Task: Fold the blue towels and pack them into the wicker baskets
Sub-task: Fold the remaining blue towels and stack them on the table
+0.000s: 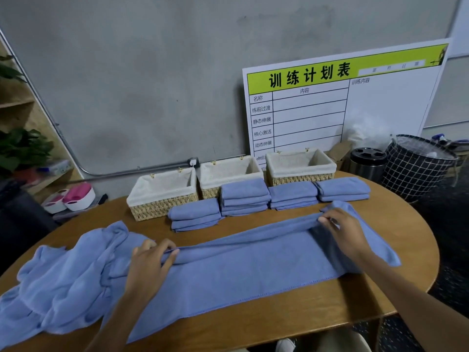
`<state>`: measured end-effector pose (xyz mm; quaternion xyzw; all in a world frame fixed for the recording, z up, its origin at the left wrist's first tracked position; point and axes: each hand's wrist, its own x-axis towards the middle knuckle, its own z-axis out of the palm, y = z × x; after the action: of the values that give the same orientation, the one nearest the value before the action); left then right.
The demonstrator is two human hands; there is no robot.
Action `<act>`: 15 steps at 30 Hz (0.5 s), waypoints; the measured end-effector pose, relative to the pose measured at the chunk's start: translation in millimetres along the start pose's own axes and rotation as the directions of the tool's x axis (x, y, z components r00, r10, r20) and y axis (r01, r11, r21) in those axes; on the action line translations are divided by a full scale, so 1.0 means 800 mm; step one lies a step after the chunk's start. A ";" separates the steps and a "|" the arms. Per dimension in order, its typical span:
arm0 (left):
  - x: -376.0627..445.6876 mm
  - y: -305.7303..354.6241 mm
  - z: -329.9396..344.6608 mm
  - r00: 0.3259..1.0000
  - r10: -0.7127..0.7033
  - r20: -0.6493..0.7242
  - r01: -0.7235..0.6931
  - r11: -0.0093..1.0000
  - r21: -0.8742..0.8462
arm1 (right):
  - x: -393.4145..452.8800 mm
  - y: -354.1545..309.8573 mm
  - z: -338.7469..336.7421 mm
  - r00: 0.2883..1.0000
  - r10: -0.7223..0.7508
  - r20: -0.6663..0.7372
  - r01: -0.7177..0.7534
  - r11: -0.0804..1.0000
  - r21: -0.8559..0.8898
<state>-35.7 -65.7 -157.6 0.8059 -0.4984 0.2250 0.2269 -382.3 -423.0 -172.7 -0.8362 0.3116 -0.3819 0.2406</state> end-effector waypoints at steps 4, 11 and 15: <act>-0.025 0.018 -0.013 0.997 0.061 -0.041 -0.061 0.998 -0.003 | -0.024 -0.012 -0.022 0.997 -0.079 -0.007 0.079 0.997 -0.008; -0.093 0.017 -0.014 0.994 0.107 0.020 -0.105 0.992 -0.068 | -0.083 0.011 -0.045 0.981 -0.119 0.156 0.143 0.979 -0.148; -0.085 0.011 -0.011 0.992 0.108 0.069 -0.107 0.994 -0.029 | -0.077 0.013 -0.039 0.993 -0.039 0.108 0.056 0.986 -0.155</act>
<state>-72.6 -16.2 -189.4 0.7824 -0.5516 0.2019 0.2068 -441.8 -392.0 -191.2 -0.8786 0.3077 -0.3175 0.1805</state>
